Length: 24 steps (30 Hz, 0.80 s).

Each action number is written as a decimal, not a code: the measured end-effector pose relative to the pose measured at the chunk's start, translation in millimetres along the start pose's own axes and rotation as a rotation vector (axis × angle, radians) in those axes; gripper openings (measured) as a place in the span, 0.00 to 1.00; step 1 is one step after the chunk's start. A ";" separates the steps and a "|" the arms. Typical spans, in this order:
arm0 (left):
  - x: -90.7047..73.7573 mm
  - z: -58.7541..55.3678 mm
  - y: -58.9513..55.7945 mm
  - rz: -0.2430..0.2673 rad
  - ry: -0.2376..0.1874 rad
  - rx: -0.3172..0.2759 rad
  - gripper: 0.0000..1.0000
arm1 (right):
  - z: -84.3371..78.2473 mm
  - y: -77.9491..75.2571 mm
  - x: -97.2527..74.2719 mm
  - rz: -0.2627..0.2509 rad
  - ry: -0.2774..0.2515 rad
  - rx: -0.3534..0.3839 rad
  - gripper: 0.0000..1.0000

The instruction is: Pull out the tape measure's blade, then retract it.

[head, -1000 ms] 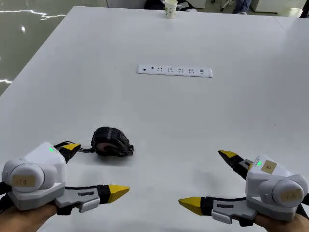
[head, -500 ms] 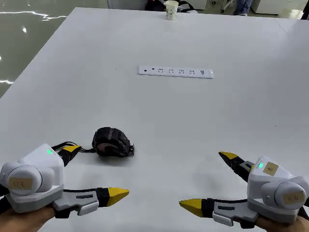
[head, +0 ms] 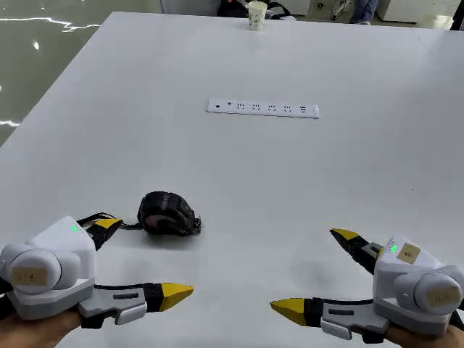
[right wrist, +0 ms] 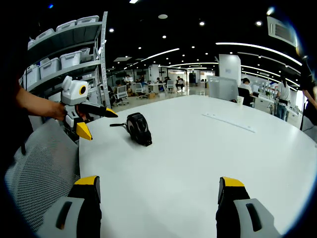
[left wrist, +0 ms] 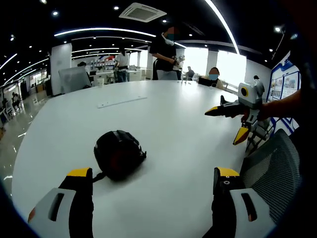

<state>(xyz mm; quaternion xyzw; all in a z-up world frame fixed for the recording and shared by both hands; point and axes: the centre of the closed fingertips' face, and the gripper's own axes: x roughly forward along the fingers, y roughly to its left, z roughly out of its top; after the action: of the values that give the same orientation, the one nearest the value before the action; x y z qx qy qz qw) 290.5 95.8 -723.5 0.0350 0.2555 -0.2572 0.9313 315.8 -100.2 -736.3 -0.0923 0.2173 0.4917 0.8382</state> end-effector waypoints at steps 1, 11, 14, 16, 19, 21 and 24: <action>-0.3 0.5 1.0 0.007 -0.002 0.006 0.99 | 0.0 -0.4 -0.2 -0.001 -0.001 0.001 0.99; -1.1 2.5 3.2 0.005 -0.013 0.002 0.99 | -0.7 -1.0 -1.0 -0.003 0.000 0.009 0.99; -1.7 4.7 3.6 0.002 -0.027 -0.006 0.99 | -0.4 -1.4 -1.3 -0.004 -0.001 0.010 0.99; -1.6 3.7 4.2 0.004 -0.024 0.005 0.99 | 0.1 -1.7 -1.2 -0.005 -0.004 0.010 0.99; -1.5 3.4 3.3 -0.001 -0.025 0.000 0.99 | 0.4 -2.1 -1.1 -0.007 -0.004 0.011 0.99; -1.2 2.9 3.4 0.002 -0.023 0.001 0.99 | 0.7 -2.2 -1.4 -0.008 -0.006 0.011 0.99; -1.5 3.0 3.7 0.000 -0.024 0.002 0.99 | 1.0 -2.4 -1.8 -0.009 -0.007 0.011 0.99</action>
<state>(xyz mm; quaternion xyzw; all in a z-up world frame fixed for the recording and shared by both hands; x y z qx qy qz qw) 292.6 99.0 -720.4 0.0327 0.2440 -0.2577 0.9343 317.4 -102.4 -734.8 -0.0867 0.2165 0.4872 0.8416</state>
